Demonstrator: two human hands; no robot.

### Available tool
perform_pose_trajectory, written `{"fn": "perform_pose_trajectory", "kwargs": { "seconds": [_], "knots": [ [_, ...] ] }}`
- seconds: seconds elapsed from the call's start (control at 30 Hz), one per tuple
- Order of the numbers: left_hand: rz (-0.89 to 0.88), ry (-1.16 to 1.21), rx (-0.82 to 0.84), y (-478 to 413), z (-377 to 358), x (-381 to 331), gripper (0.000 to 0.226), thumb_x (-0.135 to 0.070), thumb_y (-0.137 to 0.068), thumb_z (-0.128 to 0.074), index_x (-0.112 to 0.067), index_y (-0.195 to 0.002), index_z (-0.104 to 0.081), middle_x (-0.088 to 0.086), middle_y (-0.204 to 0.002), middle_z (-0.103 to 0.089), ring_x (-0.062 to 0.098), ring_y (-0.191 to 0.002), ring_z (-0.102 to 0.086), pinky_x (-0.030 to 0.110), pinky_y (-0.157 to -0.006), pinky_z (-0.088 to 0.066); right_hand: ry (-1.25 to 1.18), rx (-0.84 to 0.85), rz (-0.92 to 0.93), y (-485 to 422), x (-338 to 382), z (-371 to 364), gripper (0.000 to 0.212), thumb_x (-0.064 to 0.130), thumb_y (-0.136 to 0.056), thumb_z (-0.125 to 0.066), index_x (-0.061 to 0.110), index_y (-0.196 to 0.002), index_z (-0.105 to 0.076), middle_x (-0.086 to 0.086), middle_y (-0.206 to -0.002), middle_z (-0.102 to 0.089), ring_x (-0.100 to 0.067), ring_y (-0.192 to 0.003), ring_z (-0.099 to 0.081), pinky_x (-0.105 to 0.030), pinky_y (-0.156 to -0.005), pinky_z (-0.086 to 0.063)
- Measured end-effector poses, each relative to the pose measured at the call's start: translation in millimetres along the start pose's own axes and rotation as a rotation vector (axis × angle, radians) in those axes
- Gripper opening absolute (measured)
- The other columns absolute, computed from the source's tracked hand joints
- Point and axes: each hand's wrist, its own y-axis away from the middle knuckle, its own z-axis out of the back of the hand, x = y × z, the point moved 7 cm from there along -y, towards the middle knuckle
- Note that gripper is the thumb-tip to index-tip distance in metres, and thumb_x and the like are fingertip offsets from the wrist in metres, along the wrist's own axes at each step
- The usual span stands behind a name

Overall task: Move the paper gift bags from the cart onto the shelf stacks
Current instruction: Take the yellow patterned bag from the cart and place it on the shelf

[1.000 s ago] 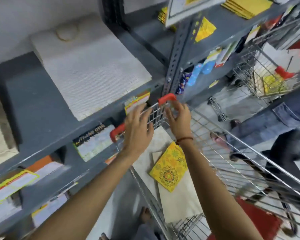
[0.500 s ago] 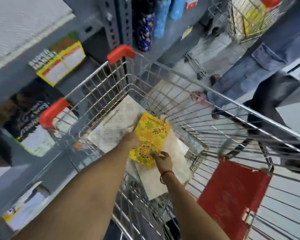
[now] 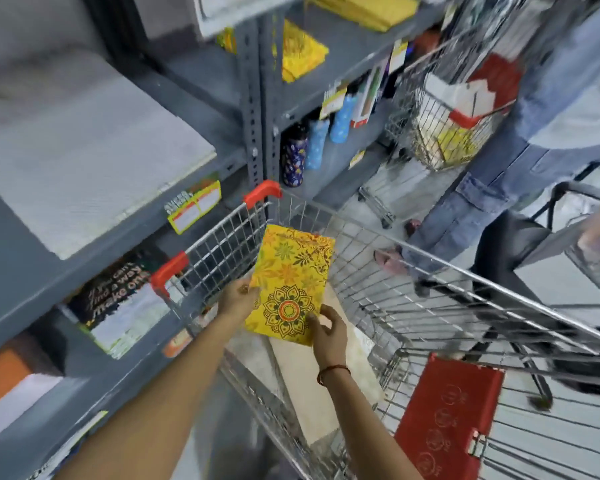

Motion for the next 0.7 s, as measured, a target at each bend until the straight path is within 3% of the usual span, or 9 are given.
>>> {"fn": "perform_pose_trajectory", "kwargs": {
  "seconds": [0.07, 0.13, 0.2, 0.27, 0.37, 0.47, 0.57, 0.63, 0.7],
  "knots": [
    [-0.139, 0.086, -0.037, 22, 29, -26, 0.019, -0.012, -0.091, -0.058, 0.000, -0.105, -0.065, 0.012, -0.091, -0.062, 0.026, -0.087, -0.060, 0.024, -0.069, -0.045, -0.038, 0.019, 0.145, 17, 48, -4, 0.009, 0.010, -0.088, -0.058, 0.012, -0.097, -0.061, -0.011, -0.098, -0.065, -0.016, -0.080, -0.061, -0.010, -0.060, -0.050],
    [-0.276, 0.184, -0.098, 45, 63, -57, 0.012, -0.008, -0.092, -0.056, -0.004, -0.098, -0.067, 0.010, -0.087, -0.060, 0.022, -0.085, -0.056, 0.024, -0.062, -0.043, -0.071, 0.032, 0.287, 36, 97, -13, 0.009, 0.013, -0.087, -0.060, 0.021, -0.090, -0.062, -0.018, -0.092, -0.066, -0.023, -0.081, -0.061, -0.025, -0.070, -0.051],
    [-0.362, 0.262, -0.190, 70, 100, -82, 0.020, -0.007, -0.092, -0.056, 0.000, -0.109, -0.065, 0.009, -0.092, -0.061, 0.019, -0.085, -0.055, 0.025, -0.068, -0.043, -0.085, 0.053, 0.398, 56, 137, -26, 0.010, 0.019, -0.086, -0.060, 0.027, -0.090, -0.062, -0.029, -0.089, -0.063, -0.027, -0.078, -0.059, -0.035, -0.073, -0.047],
    [-0.442, 0.310, -0.243, 95, 140, -99, 0.024, -0.007, -0.093, -0.055, 0.002, -0.114, -0.062, 0.008, -0.093, -0.062, 0.016, -0.077, -0.056, 0.029, -0.074, -0.043, -0.113, 0.090, 0.457, 80, 170, -44, 0.010, 0.014, -0.087, -0.060, 0.023, -0.093, -0.061, -0.025, -0.086, -0.064, -0.021, -0.079, -0.056, -0.035, -0.075, -0.046],
    [-0.484, 0.323, -0.294, 117, 185, -102, 0.024, -0.007, -0.093, -0.055, 0.003, -0.113, -0.062, 0.007, -0.090, -0.063, 0.005, -0.066, -0.054, 0.031, -0.067, -0.046, -0.148, 0.153, 0.486, 106, 192, -74, 0.013, 0.007, -0.088, -0.058, 0.003, -0.100, -0.061, -0.010, -0.090, -0.065, -0.016, -0.081, -0.059, -0.039, -0.082, -0.049],
    [-0.462, 0.311, -0.405, 133, 224, -95, 0.026, -0.010, -0.092, -0.058, -0.001, -0.115, -0.063, 0.005, -0.092, -0.063, 0.011, -0.070, -0.057, 0.032, -0.076, -0.046, -0.157, 0.219, 0.488, 124, 204, -104, 0.020, 0.006, -0.088, -0.057, -0.003, -0.106, -0.058, -0.009, -0.094, -0.065, 0.000, -0.075, -0.061, -0.020, -0.077, -0.051],
    [-0.426, 0.332, -0.529, 155, 277, -73, 0.030, -0.017, -0.089, -0.063, -0.005, -0.117, -0.065, 0.007, -0.101, -0.067, 0.016, -0.091, -0.061, 0.035, -0.087, -0.048, -0.158, 0.304, 0.530, 156, 222, -146, 0.019, 0.002, -0.087, -0.057, -0.004, -0.106, -0.057, -0.012, -0.097, -0.064, 0.011, -0.069, -0.060, -0.006, -0.069, -0.048],
    [-0.405, 0.380, -0.597, 165, 310, -52, 0.035, -0.019, -0.085, -0.068, -0.003, -0.116, -0.065, 0.015, -0.109, -0.070, 0.024, -0.099, -0.066, 0.041, -0.095, -0.051, -0.178, 0.349, 0.549, 175, 229, -172, 0.024, 0.001, -0.087, -0.056, -0.008, -0.109, -0.056, -0.017, -0.100, -0.064, 0.011, -0.068, -0.061, -0.005, -0.067, -0.049],
    [-0.380, 0.393, -0.625, 177, 341, -27, 0.036, -0.022, -0.083, -0.069, -0.002, -0.113, -0.066, 0.021, -0.110, -0.071, 0.029, -0.099, -0.068, 0.035, -0.089, -0.055, -0.172, 0.409, 0.548, 197, 231, -200, 0.025, 0.005, -0.089, -0.056, -0.004, -0.112, -0.056, -0.016, -0.102, -0.064, -0.005, -0.078, -0.065, -0.016, -0.074, -0.053]
  ]
}}
